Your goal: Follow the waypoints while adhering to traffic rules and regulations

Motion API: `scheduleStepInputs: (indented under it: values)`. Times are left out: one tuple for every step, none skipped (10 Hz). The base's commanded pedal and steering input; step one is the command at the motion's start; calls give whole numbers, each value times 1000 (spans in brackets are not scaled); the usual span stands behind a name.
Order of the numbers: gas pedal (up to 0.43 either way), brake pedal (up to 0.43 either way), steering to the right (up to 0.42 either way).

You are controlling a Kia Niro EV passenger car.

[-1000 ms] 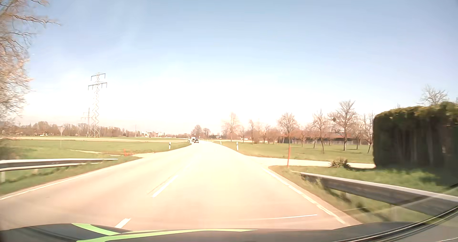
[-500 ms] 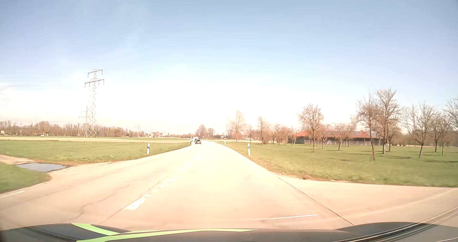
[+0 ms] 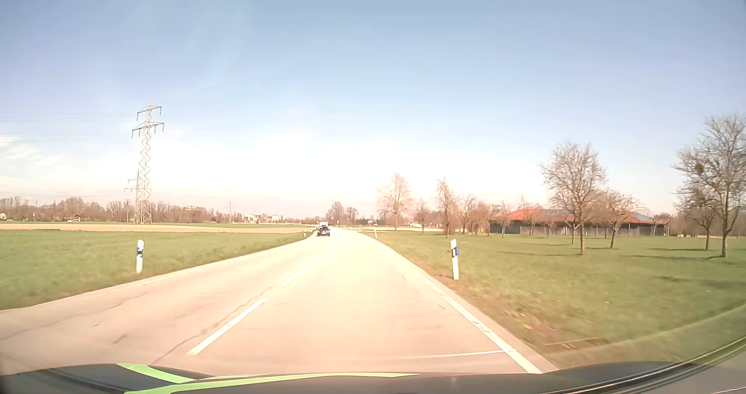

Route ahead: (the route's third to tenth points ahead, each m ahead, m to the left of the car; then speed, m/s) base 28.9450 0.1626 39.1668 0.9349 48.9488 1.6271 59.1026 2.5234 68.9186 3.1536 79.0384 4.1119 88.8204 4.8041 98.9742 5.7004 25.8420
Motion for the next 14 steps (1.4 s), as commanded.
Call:
scheduleStepInputs:
  values:
    - [197,0,-9]
    - [197,0,-8]
    - [197,0,-8]
    - [197,0,-6]
    - [197,0,-6]
    - [197,0,-6]
    - [197,0,-6]
    - [197,0,-4]
    - [197,0,-4]
    - [197,0,-3]
    - [197,0,-3]
    - [197,0,-3]
    - [197,0,-3]
    - [197,0,-3]
